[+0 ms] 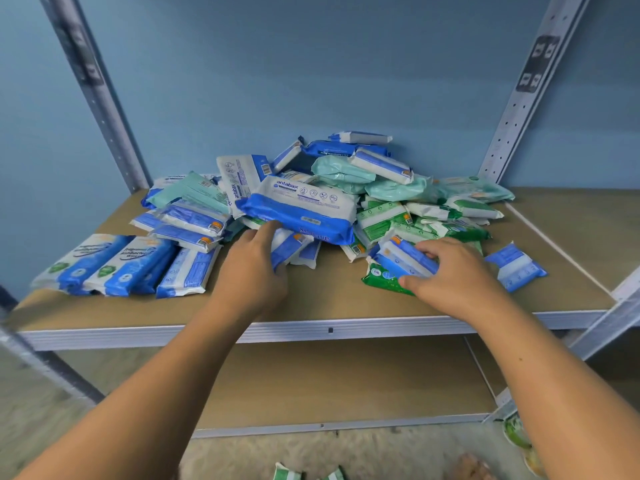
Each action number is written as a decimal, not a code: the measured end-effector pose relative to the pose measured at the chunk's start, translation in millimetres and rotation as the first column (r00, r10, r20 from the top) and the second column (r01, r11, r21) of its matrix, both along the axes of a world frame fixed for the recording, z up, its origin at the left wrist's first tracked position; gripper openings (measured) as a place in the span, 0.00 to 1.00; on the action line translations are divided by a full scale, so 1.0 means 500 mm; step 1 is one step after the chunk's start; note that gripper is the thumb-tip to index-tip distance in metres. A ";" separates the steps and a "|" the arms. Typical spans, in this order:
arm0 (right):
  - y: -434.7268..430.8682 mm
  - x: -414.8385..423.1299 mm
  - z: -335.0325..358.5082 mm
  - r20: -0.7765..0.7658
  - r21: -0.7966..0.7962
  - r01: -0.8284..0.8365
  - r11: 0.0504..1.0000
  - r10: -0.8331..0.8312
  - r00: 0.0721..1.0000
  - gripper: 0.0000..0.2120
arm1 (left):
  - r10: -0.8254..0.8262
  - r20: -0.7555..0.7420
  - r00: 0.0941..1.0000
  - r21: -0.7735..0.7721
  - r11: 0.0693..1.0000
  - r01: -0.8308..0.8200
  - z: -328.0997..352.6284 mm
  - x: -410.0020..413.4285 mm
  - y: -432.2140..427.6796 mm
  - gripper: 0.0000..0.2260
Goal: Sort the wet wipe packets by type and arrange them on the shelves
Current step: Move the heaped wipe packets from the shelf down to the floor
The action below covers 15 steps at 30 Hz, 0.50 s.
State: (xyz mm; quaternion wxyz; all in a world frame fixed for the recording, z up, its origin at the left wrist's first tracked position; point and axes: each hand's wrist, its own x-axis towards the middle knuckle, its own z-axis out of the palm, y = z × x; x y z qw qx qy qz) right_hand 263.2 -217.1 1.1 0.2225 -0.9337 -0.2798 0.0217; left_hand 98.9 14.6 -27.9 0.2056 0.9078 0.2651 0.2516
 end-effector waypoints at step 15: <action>0.043 0.011 -0.031 0.062 -0.261 -0.004 0.965 0.021 0.998 0.29 | 0.172 0.094 0.981 0.049 0.983 -0.177 -0.060 0.106 -0.012 0.24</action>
